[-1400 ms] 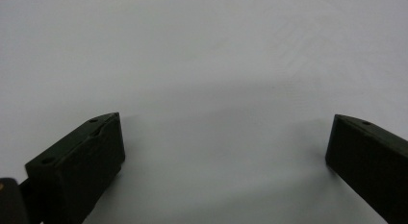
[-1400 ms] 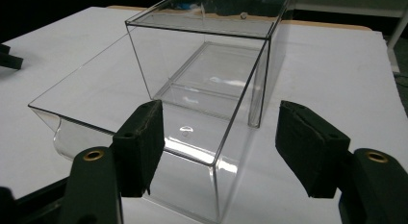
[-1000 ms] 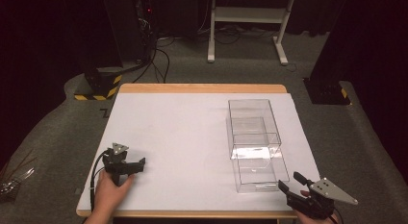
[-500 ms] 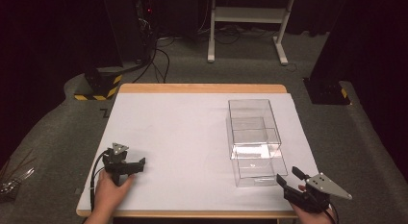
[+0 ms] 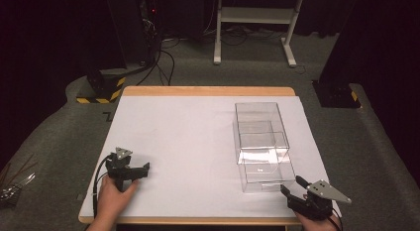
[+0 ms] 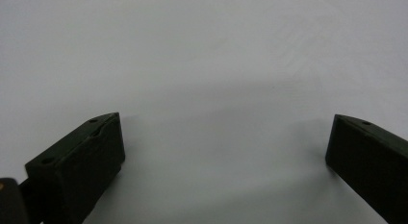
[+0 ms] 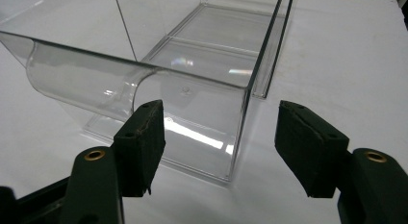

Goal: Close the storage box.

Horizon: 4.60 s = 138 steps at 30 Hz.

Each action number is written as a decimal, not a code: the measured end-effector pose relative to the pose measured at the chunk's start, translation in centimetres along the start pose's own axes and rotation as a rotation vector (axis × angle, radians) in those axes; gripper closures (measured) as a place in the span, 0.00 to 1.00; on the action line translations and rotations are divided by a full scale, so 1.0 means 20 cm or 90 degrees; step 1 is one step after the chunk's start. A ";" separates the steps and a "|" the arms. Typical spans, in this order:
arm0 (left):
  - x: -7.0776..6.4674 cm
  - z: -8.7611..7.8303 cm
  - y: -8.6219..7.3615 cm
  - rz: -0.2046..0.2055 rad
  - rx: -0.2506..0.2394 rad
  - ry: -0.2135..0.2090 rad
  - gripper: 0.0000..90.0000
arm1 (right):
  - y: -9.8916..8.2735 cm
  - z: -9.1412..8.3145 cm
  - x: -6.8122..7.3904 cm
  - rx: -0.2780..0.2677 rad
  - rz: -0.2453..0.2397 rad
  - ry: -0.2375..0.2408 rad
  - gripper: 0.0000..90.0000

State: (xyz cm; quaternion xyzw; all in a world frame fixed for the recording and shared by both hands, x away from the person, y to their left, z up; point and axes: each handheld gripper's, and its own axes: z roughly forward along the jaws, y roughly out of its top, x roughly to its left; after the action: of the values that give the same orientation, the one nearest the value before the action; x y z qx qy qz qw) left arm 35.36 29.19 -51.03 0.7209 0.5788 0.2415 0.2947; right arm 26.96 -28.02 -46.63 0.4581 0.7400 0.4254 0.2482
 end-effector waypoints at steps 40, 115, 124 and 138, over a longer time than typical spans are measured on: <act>0.00 0.00 0.00 0.000 -0.001 0.000 0.00 | 0.06 0.13 -0.04 -0.005 0.007 -0.030 0.39; 0.00 0.00 0.00 0.000 -0.001 0.001 0.00 | 0.30 0.44 -0.16 -0.002 0.043 -0.052 0.37; 0.00 0.00 0.00 0.000 -0.001 0.001 0.00 | 0.31 0.46 -0.18 -0.001 0.047 -0.048 0.36; 0.00 0.00 0.00 0.000 -0.001 0.001 0.00 | 0.29 0.44 -0.18 0.002 0.049 -0.042 0.38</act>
State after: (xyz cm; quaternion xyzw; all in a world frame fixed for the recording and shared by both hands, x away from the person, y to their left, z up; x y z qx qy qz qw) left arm 35.35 29.17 -51.05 0.7206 0.5786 0.2429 0.2948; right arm 37.96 -26.31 -46.31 0.5004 0.7139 0.4182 0.2550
